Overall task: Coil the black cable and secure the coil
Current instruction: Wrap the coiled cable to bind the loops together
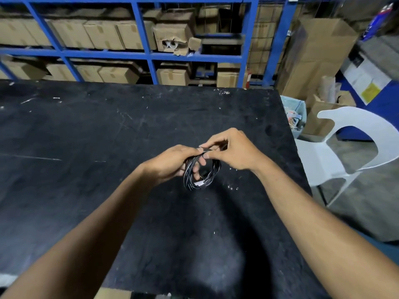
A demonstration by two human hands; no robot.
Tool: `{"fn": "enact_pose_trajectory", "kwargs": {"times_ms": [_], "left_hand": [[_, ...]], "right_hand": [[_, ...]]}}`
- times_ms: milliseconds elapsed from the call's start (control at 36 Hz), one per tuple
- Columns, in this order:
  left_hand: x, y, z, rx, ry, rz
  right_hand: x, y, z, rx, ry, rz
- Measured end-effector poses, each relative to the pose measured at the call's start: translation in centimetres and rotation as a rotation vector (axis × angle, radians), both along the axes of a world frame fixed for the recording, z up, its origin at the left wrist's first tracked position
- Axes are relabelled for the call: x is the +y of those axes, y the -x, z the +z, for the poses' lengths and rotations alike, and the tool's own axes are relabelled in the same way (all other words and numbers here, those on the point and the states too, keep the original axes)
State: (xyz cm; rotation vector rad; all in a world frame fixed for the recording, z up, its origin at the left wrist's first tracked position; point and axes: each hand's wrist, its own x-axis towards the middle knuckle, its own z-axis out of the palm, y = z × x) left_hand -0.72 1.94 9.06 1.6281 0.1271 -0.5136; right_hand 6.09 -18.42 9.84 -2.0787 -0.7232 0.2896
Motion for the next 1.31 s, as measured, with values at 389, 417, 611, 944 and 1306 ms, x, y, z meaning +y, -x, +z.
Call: {"fn": "enact_pose_trajectory", "kwargs": {"times_ms": [389,417,611,944,1306], "left_hand": [[4.8,2.1,-6.4,0.011,0.126,0.538],[5.0,2.3,-6.8,0.023,0.145,0.573],[5.0,3.0,-9.7,0.103,0.229,0.743],[4.8,3.3,-10.8,0.177,0.244,0.697],[2.1,1.0,-7.7,0.201,0.395,0.789]], "right_hand": [[1.9,-4.6,-16.4,0.534,0.021,-0.540],[2.1,-4.5,-18.0,0.576,0.029,-0.573],[5.3,-4.1,-24.4,0.419,0.250,-0.629],[5.8,-7.1,-26.5,0.137,0.504,-0.169],[-1.1,-2.8,-19.3,0.069,0.085,-0.445]]}}
